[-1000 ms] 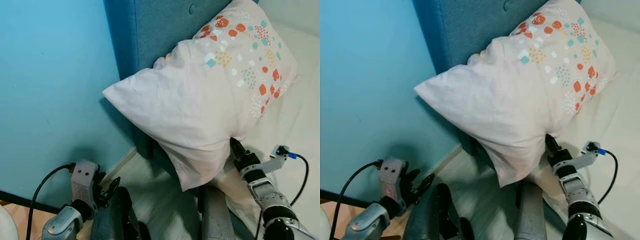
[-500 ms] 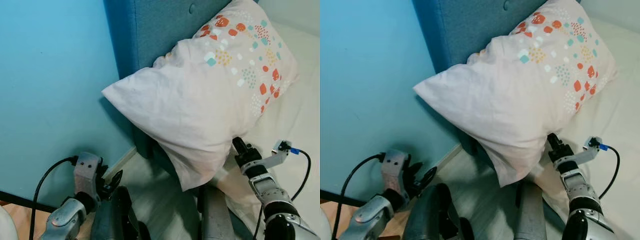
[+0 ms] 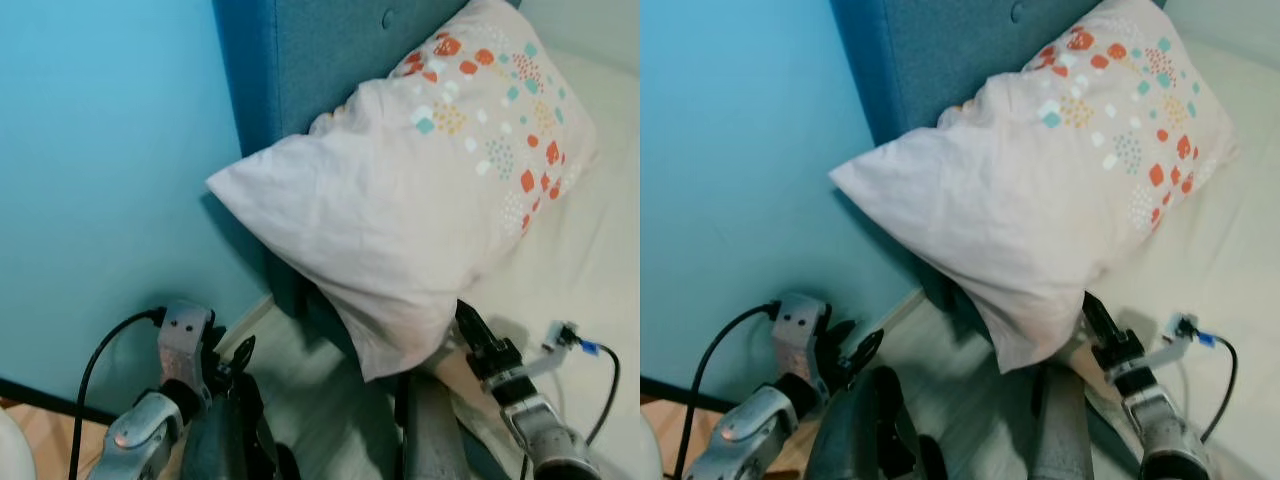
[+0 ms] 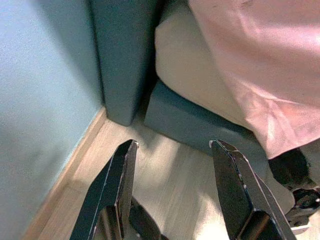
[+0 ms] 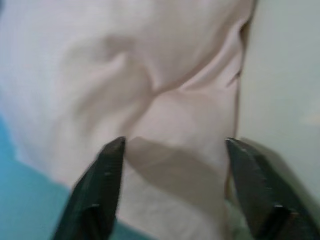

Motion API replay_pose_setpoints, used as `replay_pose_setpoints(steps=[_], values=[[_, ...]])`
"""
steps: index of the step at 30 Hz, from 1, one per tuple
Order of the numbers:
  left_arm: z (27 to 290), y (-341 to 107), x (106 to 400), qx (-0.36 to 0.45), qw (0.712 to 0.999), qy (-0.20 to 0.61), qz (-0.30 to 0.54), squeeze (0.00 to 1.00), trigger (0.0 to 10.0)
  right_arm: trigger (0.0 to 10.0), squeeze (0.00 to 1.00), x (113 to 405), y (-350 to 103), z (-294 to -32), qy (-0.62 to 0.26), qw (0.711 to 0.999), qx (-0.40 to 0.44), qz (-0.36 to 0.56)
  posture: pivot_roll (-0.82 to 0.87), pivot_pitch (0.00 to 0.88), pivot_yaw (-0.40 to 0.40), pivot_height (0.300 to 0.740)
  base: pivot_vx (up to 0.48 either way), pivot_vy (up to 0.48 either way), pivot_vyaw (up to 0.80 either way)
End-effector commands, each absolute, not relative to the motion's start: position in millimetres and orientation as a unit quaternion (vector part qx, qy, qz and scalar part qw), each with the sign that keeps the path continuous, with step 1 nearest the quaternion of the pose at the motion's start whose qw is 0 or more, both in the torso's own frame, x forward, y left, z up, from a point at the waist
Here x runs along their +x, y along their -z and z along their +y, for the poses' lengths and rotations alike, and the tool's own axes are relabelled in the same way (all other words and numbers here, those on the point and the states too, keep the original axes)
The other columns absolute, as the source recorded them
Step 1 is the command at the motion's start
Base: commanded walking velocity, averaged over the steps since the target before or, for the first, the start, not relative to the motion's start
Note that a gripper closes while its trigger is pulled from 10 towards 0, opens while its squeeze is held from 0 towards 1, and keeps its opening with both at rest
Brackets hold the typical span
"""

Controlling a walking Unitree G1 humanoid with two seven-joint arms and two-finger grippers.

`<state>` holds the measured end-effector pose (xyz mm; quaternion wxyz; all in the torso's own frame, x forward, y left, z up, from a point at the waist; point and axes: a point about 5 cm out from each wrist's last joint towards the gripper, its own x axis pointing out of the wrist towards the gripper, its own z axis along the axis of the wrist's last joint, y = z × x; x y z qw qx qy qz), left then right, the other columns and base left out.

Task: Clean up the room

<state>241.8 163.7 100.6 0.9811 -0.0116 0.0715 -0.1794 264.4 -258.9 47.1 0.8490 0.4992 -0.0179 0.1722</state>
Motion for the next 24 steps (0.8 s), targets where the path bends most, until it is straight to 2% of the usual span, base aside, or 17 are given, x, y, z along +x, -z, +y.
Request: replay_pose_setpoints(steps=[1,9,11,14,15,16,24], values=[[165.3,-96.5,235.3,-0.015,0.979,0.183,0.087,0.0,10.0,10.0,1.0,258.7,-52.1,-259.7,-0.192,0.841,0.504,-0.043,0.1,0.293,0.064,0.49,0.0,0.0,0.0],[168.0,-96.0,231.6,-0.012,0.979,0.183,0.093,0.0,10.0,10.0,1.0,257.2,-48.3,-255.5,-0.182,0.835,0.517,-0.043,0.11,0.314,0.07,0.49,0.0,0.0,0.0],[168.0,-96.4,229.6,-0.012,0.979,0.183,0.094,0.0,10.0,10.0,1.0,261.7,-49.1,-252.2,-0.18,0.833,0.522,-0.042,0.12,0.317,0.075,0.49,0.0,0.0,0.0],[167.4,-95.6,225.5,-0.007,0.977,0.188,0.1,0.0,10.0,10.0,0.99,285.6,-47.4,-247.5,-0.113,0.832,0.544,-0.008,0.12,0.32,0.078,0.49,0.0,0.0,0.0],[167.4,-95.6,225.5,-0.007,0.977,0.188,0.1,0.0,10.0,10.0,0.99,285.6,-47.4,-247.5,-0.113,0.832,0.544,-0.008,0.12,0.32,0.078,0.49,0.0,0.0,0.0],[166.8,-97.5,226.4,-0.006,0.977,0.19,0.098,0.0,10.0,10.0,0.0,294.3,-48.0,-242.4,-0.1,0.83,0.549,0.01,0.13,0.325,0.08,0.49,0.0,0.0,0.0],[168.1,-106.2,226.6,-0.003,0.978,0.19,0.09,0.0,10.0,10.0,0.0,323.4,-71.4,-216.9,-0.142,0.816,0.561,0.009,0.15,0.341,0.086,0.49,0.0,0.0,0.0]])
